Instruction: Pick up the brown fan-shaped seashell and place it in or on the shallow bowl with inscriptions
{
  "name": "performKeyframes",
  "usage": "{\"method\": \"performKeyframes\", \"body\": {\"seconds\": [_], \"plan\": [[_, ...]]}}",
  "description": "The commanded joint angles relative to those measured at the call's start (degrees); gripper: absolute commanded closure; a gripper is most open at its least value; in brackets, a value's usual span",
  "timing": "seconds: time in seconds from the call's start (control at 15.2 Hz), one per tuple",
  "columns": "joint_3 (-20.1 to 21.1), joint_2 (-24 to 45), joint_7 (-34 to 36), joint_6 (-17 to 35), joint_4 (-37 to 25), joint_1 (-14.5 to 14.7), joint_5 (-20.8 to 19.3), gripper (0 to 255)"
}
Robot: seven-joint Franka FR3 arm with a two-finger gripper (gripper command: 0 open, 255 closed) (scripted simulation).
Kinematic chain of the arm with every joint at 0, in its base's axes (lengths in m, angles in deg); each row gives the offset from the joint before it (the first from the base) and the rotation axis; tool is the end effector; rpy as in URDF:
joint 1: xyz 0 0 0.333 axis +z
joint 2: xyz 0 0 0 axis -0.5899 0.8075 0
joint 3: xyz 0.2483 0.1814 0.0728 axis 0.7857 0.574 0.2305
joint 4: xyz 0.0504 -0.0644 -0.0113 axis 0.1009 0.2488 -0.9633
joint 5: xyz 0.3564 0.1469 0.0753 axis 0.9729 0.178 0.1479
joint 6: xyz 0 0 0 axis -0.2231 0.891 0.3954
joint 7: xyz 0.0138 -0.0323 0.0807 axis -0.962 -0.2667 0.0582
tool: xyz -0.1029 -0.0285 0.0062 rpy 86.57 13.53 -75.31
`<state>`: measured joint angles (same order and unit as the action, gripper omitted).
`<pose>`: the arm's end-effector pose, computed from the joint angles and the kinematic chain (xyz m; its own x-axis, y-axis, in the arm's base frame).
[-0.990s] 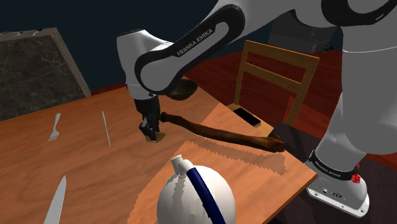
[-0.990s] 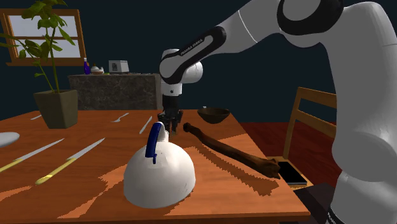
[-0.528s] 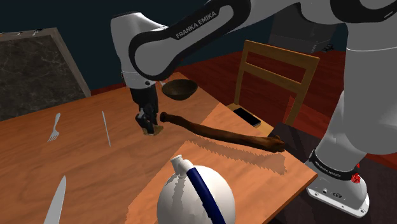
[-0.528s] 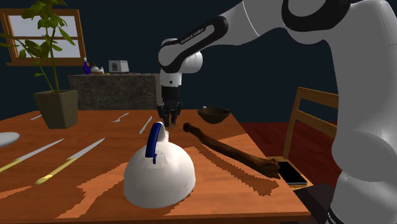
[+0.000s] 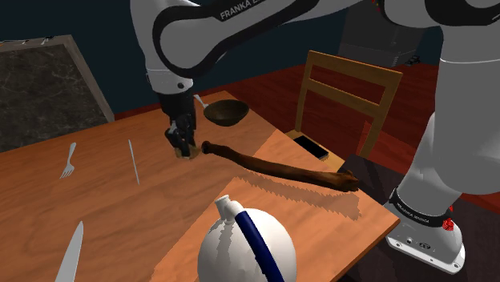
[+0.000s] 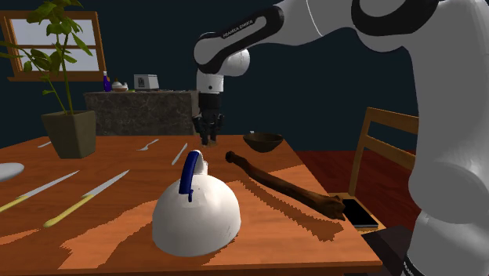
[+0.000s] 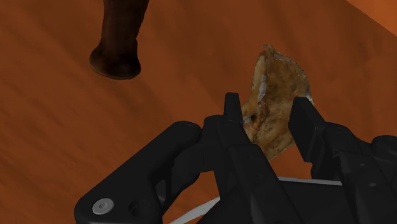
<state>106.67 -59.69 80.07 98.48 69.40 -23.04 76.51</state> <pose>0.5239 0.3713 0.4501 0.7868 0.6170 0.0146 0.6163 -0.7841 -0.0734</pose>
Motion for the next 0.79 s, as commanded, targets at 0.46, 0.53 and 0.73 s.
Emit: {"method": "performKeyframes", "body": {"seconds": [0.46, 0.53, 0.73], "plan": [[-0.2, -1.3, -1.3, -5.5, -4.2, -0.9, 0.7, 255], [-0.6, -1.5, -2.6, -5.6, -4.1, -1.7, 0.9, 255], [-1.8, -1.8, -6.5, -5.9, -4.0, -4.2, 1.4, 255]]}}
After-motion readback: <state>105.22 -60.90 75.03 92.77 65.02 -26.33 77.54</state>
